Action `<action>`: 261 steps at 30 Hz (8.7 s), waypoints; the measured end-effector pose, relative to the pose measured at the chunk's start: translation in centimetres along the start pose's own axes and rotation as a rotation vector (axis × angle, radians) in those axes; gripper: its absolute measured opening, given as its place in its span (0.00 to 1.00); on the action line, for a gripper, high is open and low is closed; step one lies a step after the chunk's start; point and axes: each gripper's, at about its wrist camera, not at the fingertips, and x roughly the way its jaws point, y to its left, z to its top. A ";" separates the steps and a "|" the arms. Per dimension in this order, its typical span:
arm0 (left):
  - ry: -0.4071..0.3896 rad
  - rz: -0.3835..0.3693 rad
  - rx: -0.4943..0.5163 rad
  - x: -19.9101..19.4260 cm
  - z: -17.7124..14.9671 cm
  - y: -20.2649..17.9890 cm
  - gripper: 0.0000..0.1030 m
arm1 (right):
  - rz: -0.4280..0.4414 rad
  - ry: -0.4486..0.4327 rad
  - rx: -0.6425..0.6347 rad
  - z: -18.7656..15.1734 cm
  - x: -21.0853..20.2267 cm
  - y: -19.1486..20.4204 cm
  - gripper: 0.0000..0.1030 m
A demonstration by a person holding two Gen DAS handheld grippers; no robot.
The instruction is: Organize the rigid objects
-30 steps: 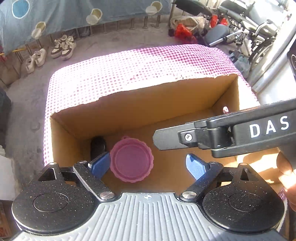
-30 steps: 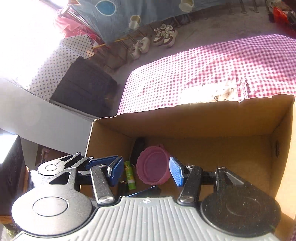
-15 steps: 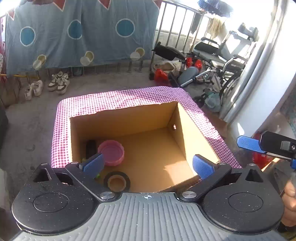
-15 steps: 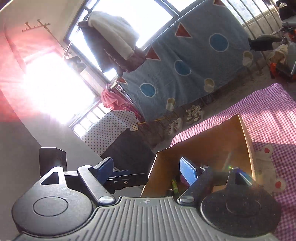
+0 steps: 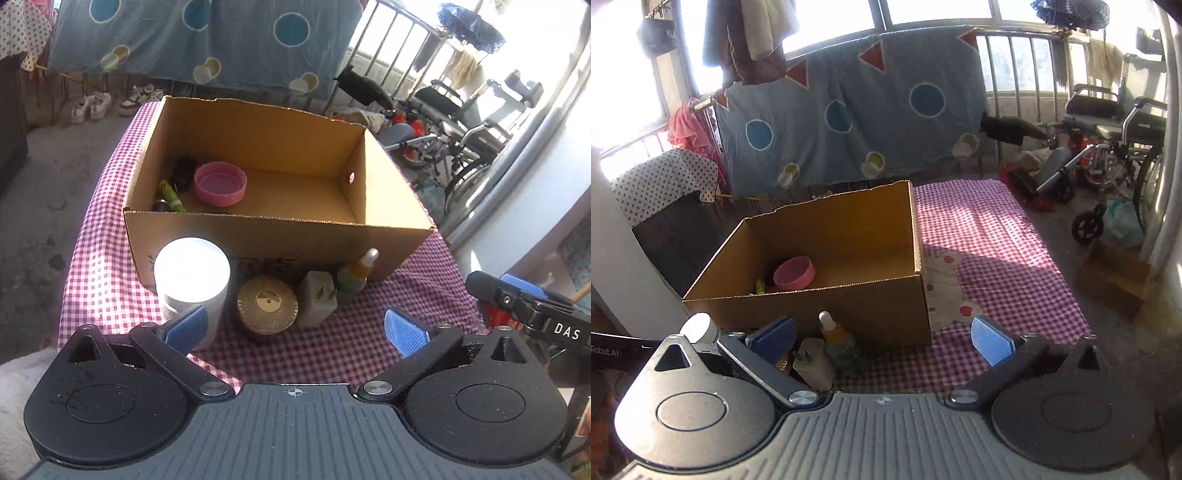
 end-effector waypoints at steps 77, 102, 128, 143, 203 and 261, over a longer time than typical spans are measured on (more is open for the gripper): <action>-0.093 -0.115 0.347 2.4 -4.4 -5.7 1.00 | 0.174 -0.102 0.163 -3.5 0.6 -3.6 1.00; -0.086 -0.130 0.321 3.2 -4.0 -5.3 1.00 | 0.179 -0.104 0.192 -3.8 0.7 -3.8 0.99; -0.203 0.019 0.544 7.8 -3.3 -7.0 0.67 | 0.297 0.027 0.075 -1.3 8.0 0.7 0.44; -0.179 -0.001 0.482 8.7 -2.6 -7.0 0.34 | 0.337 0.072 0.065 -0.8 10.1 0.5 0.23; -0.141 -0.027 0.479 10.7 -5.8 -8.6 0.31 | 0.332 0.127 0.051 -1.9 7.9 -2.8 0.34; 0.129 0.193 0.045 17.3 15.5 -0.3 0.38 | 0.478 0.400 -0.125 15.4 32.3 5.0 0.25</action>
